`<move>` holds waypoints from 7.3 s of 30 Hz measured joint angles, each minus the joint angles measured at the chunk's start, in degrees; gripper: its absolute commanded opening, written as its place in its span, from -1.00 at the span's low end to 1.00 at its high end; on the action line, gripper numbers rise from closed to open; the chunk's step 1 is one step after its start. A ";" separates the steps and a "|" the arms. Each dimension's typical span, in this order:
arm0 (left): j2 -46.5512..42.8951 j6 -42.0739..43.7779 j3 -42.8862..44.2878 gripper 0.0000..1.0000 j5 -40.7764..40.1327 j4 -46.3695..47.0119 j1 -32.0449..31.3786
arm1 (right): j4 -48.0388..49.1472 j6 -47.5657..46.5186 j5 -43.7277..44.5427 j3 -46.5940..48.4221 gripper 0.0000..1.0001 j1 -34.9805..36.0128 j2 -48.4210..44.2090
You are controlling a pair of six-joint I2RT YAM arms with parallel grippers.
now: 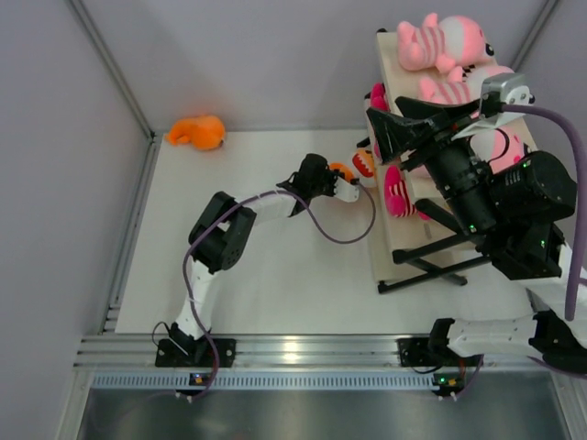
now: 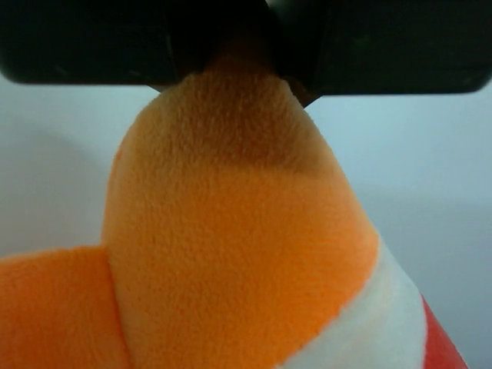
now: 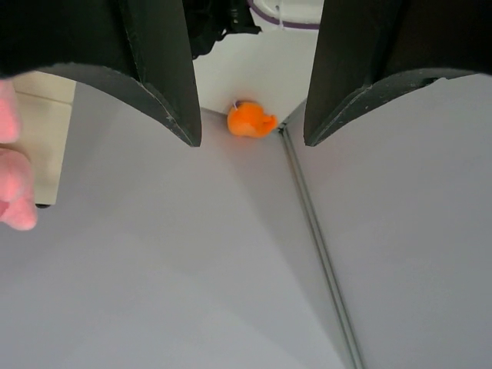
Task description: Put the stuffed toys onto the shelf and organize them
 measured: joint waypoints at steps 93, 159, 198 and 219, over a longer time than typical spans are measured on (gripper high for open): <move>23.61 -30.12 36.65 0.87 -30.45 -9.38 28.04 | -2.51 -4.20 4.31 -12.72 0.27 0.31 -6.71; -70.62 -49.35 -6.25 0.44 43.06 -80.85 21.97 | -23.63 -7.43 -55.56 -10.88 -1.00 0.13 24.13; -81.68 4.70 -31.10 0.71 30.58 -29.31 21.94 | 14.01 53.46 -4.81 -19.08 -1.00 -0.83 9.99; -76.08 2.03 -25.46 -1.00 32.74 -28.72 20.04 | 18.93 56.54 -2.25 -22.51 -0.80 0.61 9.77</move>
